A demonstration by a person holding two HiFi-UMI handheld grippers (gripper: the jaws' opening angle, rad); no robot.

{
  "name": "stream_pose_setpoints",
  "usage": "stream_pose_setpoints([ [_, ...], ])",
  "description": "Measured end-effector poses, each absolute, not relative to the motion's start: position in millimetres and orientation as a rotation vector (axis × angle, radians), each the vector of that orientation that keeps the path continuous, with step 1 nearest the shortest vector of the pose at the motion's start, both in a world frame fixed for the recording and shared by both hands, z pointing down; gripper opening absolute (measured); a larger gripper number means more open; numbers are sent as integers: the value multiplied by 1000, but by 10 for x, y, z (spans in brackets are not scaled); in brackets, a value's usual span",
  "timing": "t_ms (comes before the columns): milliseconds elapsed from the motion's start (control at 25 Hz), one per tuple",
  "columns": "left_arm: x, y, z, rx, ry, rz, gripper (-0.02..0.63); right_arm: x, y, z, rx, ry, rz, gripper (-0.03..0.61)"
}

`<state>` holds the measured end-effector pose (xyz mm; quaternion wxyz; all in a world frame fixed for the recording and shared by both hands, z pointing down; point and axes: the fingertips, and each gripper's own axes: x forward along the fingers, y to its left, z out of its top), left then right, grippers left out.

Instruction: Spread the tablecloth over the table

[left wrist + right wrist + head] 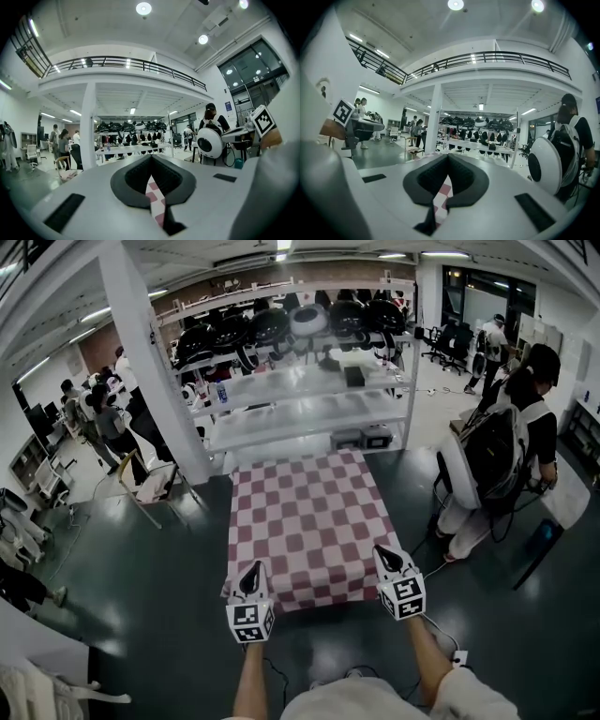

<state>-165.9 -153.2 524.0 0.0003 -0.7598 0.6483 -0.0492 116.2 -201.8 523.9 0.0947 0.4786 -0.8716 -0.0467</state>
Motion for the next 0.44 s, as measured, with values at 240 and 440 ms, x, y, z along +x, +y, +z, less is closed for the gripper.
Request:
stream_pose_setpoints([
  [240, -1639, -1539, 5263, -2394, 2033, -160, 26, 1141, -2007, 5262, 1406, -2584, -135, 14],
  [440, -1665, -1537, 5279, -2396, 2034, -165, 26, 1094, -1994, 5273, 1393, -2579, -139, 14],
])
